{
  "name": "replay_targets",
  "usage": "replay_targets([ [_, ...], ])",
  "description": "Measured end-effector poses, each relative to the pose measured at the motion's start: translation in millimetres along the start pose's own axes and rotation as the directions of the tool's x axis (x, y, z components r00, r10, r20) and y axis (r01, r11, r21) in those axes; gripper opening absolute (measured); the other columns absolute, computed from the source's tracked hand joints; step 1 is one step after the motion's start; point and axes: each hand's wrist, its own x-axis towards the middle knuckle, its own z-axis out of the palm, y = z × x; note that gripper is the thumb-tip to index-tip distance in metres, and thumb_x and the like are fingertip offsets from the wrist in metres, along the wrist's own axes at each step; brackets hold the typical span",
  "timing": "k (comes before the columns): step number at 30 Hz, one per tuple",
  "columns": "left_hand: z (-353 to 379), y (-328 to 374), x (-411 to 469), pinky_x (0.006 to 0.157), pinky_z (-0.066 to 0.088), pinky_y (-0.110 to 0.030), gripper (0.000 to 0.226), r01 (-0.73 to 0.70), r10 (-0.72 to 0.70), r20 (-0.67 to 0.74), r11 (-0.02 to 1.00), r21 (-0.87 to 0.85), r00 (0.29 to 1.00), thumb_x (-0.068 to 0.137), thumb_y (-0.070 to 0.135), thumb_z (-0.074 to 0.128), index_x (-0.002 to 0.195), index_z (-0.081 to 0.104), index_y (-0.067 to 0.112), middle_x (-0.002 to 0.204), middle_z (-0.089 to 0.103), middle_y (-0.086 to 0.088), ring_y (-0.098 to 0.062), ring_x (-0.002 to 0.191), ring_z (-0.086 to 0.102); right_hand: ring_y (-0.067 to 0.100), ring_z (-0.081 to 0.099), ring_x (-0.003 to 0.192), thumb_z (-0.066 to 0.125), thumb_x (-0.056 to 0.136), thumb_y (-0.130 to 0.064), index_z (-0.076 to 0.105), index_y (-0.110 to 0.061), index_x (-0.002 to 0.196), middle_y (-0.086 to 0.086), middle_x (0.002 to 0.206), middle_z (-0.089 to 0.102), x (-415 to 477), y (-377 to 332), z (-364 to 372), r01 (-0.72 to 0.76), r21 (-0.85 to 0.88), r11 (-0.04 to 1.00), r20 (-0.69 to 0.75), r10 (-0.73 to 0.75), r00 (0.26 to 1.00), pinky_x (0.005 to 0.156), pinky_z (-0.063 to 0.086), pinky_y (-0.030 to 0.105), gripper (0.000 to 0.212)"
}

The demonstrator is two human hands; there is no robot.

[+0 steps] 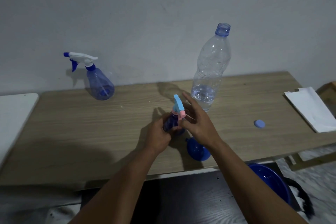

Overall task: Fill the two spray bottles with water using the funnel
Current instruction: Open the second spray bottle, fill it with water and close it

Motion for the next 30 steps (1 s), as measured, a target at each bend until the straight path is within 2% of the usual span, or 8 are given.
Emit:
replay_targets([
  [2, 1.6, -1.0, 0.9, 0.089, 0.053, -0.02, 0.054, 0.014, -0.014, 0.001, 0.999, -0.039, 1.0, 0.081, 0.0, 0.074, 0.124, 0.064, 0.032, 0.111, 0.073, 0.014, -0.005, 0.106, 0.068, 0.006, 0.057, 0.127, 0.071, 0.089, -0.011, 0.04, -0.038, 0.151, -0.014, 0.134, 0.062, 0.9, -4.1, -0.1, 0.008, -0.04, 0.999, 0.019, -0.007, 1.0, 0.108, 0.047, 0.038, 0.075],
  [8, -1.4, 8.3, -2.3, 0.068, 0.046, -0.002, 0.053, 0.011, -0.011, -0.012, 1.0, -0.025, 1.0, 0.079, 0.006, 0.077, 0.111, 0.065, 0.047, 0.098, 0.073, 0.026, 0.008, 0.091, 0.067, 0.003, 0.057, 0.126, 0.075, 0.086, -0.018, 0.045, -0.041, 0.147, -0.013, 0.132, 0.063, 1.5, -10.3, -1.0, 0.026, -0.09, 0.996, 0.001, -0.026, 1.0, 0.109, 0.046, 0.034, 0.072],
  [14, -2.9, 7.9, 0.9, 0.082, 0.053, -0.018, 0.058, 0.054, -0.052, 0.033, 0.998, -0.043, 0.998, 0.08, 0.0, 0.074, 0.123, 0.063, 0.037, 0.111, 0.073, 0.012, -0.005, 0.103, 0.068, 0.001, 0.057, 0.123, 0.069, 0.083, -0.019, 0.032, -0.047, 0.151, -0.02, 0.131, 0.06, 7.2, -13.5, -3.7, -0.022, -0.062, 0.998, 0.088, 0.028, 0.996, 0.1, 0.05, 0.024, 0.083],
  [16, -2.9, 8.7, 0.5, 0.078, 0.052, -0.013, 0.058, 0.05, -0.05, 0.025, 0.999, -0.018, 0.998, 0.078, 0.003, 0.077, 0.117, 0.064, 0.045, 0.107, 0.074, 0.016, -0.003, 0.101, 0.069, 0.005, 0.059, 0.123, 0.067, 0.078, -0.02, 0.03, -0.043, 0.152, -0.014, 0.133, 0.061, 6.8, -9.2, -5.1, -0.045, -0.033, 0.998, 0.084, 0.048, 0.995, 0.095, 0.052, 0.023, 0.086],
  [21, -3.3, 7.9, -0.4, 0.08, 0.055, -0.019, 0.057, 0.061, -0.061, -0.005, 0.998, 0.029, 0.998, 0.079, 0.009, 0.079, 0.102, 0.06, 0.058, 0.099, 0.072, 0.022, 0.0, 0.096, 0.068, 0.005, 0.072, 0.099, 0.05, 0.089, 0.01, 0.05, -0.014, 0.135, -0.01, 0.106, 0.077, 12.5, -1.1, -3.5, -0.162, 0.202, 0.966, -0.007, 0.166, 0.986, 0.073, 0.055, 0.016, 0.052],
  [24, -4.9, 10.1, -2.2, 0.078, 0.053, -0.017, 0.048, 0.049, -0.049, 0.009, 0.998, 0.037, 0.999, 0.081, 0.012, 0.078, 0.107, 0.062, 0.049, 0.101, 0.072, 0.017, 0.001, 0.095, 0.067, 0.007, 0.07, 0.102, 0.071, 0.088, -0.001, 0.066, -0.008, 0.117, -0.002, 0.106, 0.076, 20.9, -1.6, -0.1, -0.115, 0.068, 0.991, -0.045, 0.118, 0.992, 0.083, 0.056, 0.021, 0.03],
  [27, -5.7, 11.1, -2.4, 0.073, 0.05, -0.012, 0.049, 0.055, -0.056, 0.015, 0.997, 0.058, 0.998, 0.083, 0.012, 0.076, 0.123, 0.062, 0.036, 0.105, 0.071, 0.014, 0.0, 0.096, 0.066, 0.011, 0.067, 0.107, 0.078, 0.085, -0.01, 0.068, -0.01, 0.113, 0.0, 0.111, 0.072, 24.7, -1.4, 2.7, -0.105, 0.002, 0.995, -0.049, 0.105, 0.993, 0.093, 0.054, 0.027, 0.03],
  [30, -4.6, 11.1, -2.2, 0.074, 0.052, -0.011, 0.047, 0.056, -0.056, 0.004, 0.997, 0.054, 0.998, 0.081, 0.004, 0.074, 0.116, 0.064, 0.033, 0.099, 0.071, 0.014, -0.005, 0.094, 0.068, 0.005, 0.068, 0.1, 0.073, 0.091, -0.016, 0.071, -0.019, 0.109, -0.006, 0.104, 0.074, 24.8, -1.6, 2.6, -0.077, -0.032, 0.996, -0.025, 0.076, 0.997, 0.083, 0.055, 0.02, 0.018],
])
